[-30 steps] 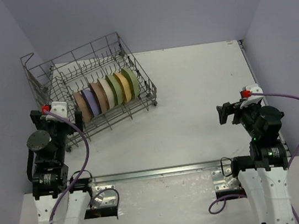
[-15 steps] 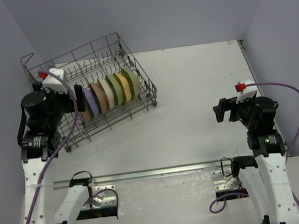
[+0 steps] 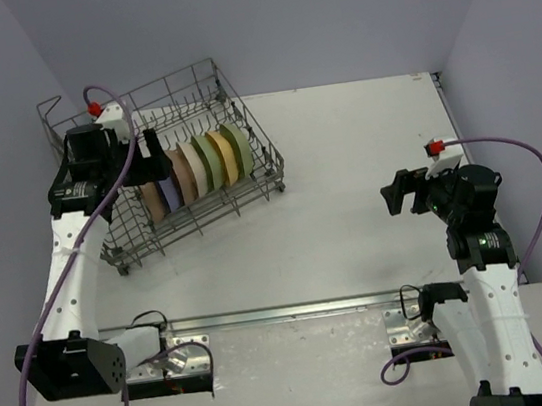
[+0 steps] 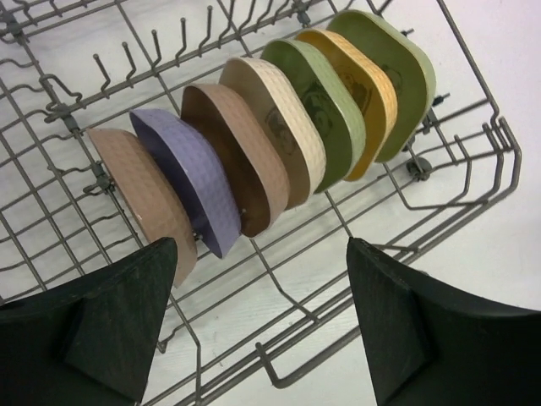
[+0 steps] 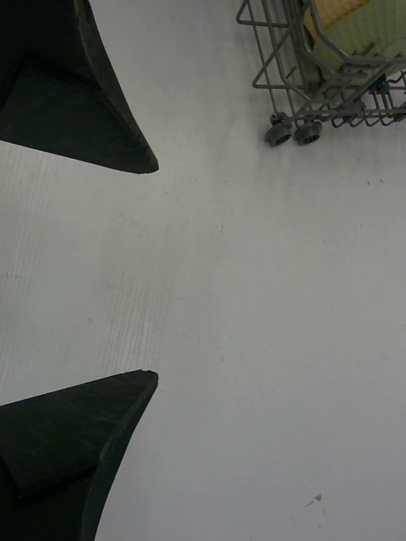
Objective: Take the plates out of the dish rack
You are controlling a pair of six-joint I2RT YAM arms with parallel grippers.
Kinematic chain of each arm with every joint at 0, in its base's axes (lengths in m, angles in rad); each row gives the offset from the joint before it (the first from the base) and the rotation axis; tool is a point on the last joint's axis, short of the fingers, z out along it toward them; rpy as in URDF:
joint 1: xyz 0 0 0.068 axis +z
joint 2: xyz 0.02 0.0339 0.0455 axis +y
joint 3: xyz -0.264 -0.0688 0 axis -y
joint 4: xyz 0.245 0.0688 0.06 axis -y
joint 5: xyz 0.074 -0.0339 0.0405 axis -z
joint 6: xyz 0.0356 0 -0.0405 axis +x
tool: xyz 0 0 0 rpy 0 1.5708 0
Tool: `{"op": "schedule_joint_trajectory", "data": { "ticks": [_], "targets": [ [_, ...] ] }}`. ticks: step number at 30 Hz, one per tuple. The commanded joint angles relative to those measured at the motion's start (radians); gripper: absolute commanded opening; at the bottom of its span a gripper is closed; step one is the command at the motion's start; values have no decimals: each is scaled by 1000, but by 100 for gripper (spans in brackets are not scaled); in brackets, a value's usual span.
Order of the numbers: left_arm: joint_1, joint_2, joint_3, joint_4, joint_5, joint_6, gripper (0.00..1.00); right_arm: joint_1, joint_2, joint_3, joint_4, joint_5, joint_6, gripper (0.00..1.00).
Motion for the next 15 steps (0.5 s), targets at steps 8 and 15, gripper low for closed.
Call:
{"op": "schedule_joint_trajectory", "data": {
  "ticks": [8, 15],
  "targets": [
    [300, 158, 6, 13, 285, -263, 70, -5, 6, 46, 42, -29, 14, 99],
    [303, 183, -28, 75, 287, -290, 69, -5, 20, 41, 49, -35, 27, 99]
  ]
}}
